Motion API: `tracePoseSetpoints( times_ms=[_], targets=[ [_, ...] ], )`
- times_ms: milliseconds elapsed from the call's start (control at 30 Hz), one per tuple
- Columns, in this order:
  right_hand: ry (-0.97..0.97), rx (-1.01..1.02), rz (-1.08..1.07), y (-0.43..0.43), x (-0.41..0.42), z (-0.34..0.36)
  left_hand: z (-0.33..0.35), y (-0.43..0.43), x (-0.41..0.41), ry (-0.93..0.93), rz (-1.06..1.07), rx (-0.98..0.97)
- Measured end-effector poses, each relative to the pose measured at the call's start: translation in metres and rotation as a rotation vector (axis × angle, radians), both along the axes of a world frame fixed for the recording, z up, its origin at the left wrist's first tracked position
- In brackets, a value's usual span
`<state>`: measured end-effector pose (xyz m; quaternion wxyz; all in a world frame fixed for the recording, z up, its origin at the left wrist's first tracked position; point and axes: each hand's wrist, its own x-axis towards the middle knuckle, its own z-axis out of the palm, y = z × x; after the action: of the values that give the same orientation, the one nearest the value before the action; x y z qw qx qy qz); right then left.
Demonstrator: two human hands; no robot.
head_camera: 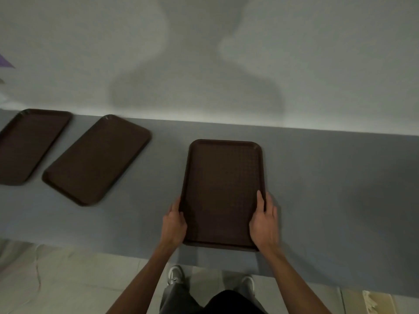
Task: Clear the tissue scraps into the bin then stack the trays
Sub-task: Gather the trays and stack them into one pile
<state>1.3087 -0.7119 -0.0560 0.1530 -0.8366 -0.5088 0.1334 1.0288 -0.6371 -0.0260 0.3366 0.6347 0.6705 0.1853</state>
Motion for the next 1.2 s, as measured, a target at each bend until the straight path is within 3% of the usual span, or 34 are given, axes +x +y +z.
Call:
tracePoseSetpoints(
  times_ms=[400,733,867,1067,1200],
  targets=[
    [-0.289,-0.138,-0.112,0.025,-0.09,-0.009,-0.004,0.054,-0.113,-0.018,-0.327,-0.032],
    [-0.193,-0.185,-0.19,0.03,-0.111,0.013,0.013,0.123,-0.228,0.432,-0.278,0.184],
    [-0.18,0.014,-0.185,0.034,-0.154,0.036,0.015,0.143,-0.26,0.604,-0.239,0.118],
    [-0.034,0.168,-0.036,0.052,-0.233,0.05,0.011,0.161,-0.277,0.691,-0.262,0.015],
    [0.088,0.178,0.027,0.064,-0.264,0.055,0.017,0.176,-0.278,0.811,-0.45,-0.057]
  ],
)
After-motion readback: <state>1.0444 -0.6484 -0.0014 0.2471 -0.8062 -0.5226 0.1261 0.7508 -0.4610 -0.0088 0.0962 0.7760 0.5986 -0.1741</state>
